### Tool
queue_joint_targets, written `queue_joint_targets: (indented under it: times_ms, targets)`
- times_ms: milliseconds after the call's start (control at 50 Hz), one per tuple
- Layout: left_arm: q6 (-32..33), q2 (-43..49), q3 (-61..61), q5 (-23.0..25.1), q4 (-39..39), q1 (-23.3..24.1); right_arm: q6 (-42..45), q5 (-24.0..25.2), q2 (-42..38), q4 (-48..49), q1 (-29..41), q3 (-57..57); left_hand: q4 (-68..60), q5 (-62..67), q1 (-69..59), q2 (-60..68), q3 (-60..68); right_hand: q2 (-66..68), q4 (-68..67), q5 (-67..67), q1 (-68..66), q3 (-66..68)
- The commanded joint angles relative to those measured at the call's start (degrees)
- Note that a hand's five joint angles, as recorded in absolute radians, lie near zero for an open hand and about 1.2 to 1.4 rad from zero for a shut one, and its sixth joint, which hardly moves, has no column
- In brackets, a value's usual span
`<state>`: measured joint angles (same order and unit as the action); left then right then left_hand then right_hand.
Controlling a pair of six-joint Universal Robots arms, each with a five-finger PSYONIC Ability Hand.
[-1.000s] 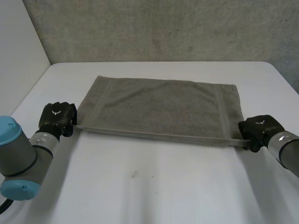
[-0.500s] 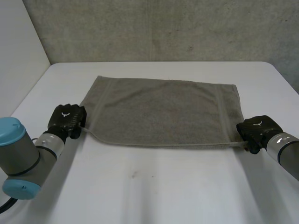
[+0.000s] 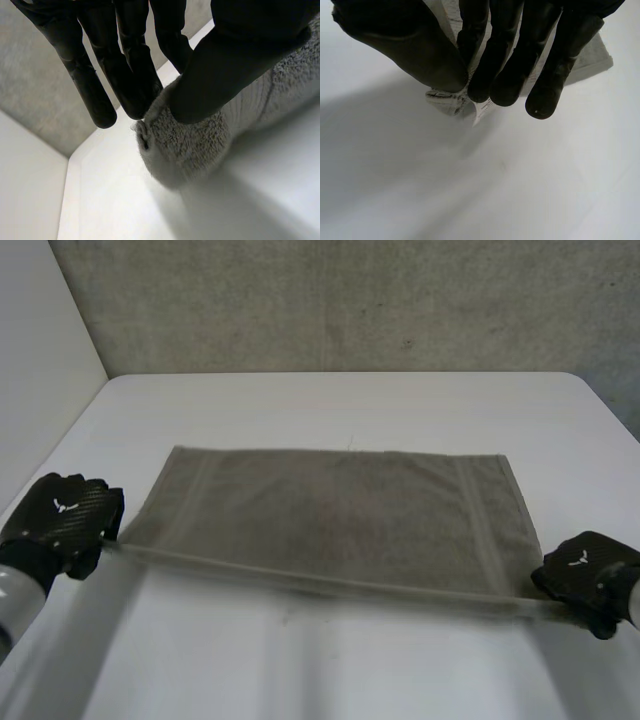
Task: Fold the towel.
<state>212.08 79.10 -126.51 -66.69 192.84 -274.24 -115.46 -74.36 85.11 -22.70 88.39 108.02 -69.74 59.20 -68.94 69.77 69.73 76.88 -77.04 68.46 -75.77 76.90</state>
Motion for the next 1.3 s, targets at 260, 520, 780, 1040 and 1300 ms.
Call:
queue_joint_targets:
  times_ms: [260,520,780,1040,1300]
  targets:
    - [-14.1,35.1,28.7,-1.3,14.3,7.9,-12.6,-3.3,-24.0,6.3,10.0,-34.0,-10.3,10.8,-11.1,10.2,10.3,3.1,-3.0,1.5,-4.2,3.1]
    - [-14.1,52.6,51.9,-8.0,14.3,9.7,-15.0,-9.2,-41.2,16.0,14.4,-55.5,-10.3,10.8,-11.1,10.2,10.3,3.1,-3.0,1.5,-4.2,3.1]
    - [-14.4,62.6,63.9,-8.0,14.1,11.2,-14.8,-11.8,-55.2,16.8,15.5,-73.8,30.6,-30.1,29.8,-30.6,-30.6,-62.4,62.6,-64.0,61.3,-62.4]
    - [-14.5,57.0,57.0,-8.8,12.7,12.1,-25.7,-15.5,-50.1,14.0,15.9,-69.6,59.7,-59.2,58.9,-59.8,-59.7,-66.9,67.0,-68.5,65.8,-66.9]
    - [-16.1,32.5,26.9,-8.6,14.3,12.6,-32.7,-5.7,-28.3,13.0,12.1,-36.2,59.7,-59.2,58.9,-59.8,-59.7,-59.6,59.7,-61.2,58.5,-59.6]
